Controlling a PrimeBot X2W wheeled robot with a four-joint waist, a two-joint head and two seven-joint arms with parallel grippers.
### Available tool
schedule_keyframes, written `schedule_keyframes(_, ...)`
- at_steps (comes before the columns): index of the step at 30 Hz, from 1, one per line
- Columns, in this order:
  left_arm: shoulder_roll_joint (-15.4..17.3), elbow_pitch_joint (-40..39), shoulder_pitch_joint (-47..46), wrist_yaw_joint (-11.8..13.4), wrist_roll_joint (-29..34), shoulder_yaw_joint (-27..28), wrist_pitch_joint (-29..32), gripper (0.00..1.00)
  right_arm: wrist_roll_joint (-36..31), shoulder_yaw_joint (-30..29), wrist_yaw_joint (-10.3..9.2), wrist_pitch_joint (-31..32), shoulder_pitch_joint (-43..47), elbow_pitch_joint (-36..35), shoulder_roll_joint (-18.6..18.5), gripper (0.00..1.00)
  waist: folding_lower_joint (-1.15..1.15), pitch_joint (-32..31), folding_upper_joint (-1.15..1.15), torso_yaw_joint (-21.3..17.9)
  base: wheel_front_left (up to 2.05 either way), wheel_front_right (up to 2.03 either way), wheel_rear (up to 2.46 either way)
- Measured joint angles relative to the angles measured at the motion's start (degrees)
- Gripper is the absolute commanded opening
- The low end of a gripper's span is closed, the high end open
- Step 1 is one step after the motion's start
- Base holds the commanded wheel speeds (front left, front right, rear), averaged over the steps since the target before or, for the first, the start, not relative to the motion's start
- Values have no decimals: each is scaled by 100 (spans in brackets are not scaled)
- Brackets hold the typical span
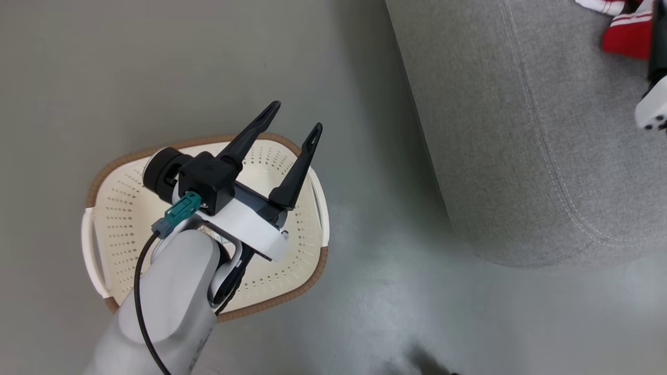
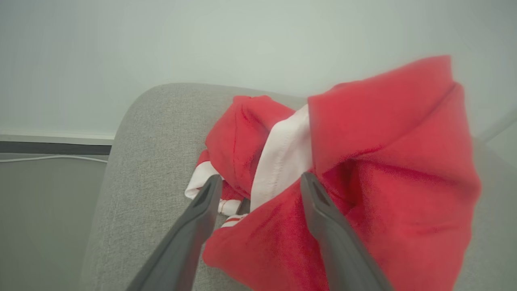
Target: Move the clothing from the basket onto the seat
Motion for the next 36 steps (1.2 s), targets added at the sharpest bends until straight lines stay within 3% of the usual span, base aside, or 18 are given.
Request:
schedule_keyframes(15, -345, -20, 771, 45, 342, 1179, 0, 100, 542, 700, 0, -10, 1179, -1627, 46, 100, 0, -921, 0, 448, 0, 0, 0)
schedule_keyframes(28, -553, -100, 1777, 160, 710, 2644, 0, 100, 623, 572, 0, -16, 2323, -2551, 478, 100, 0, -2006, 0, 973, 0, 0, 0)
schedule_keyframes(36, -692, -77, 2160, 202, 981, 3064, 0, 100, 550, 481, 0, -16, 3051, -2858, 695, 100, 0, -2503, 0, 1251, 0, 0, 0)
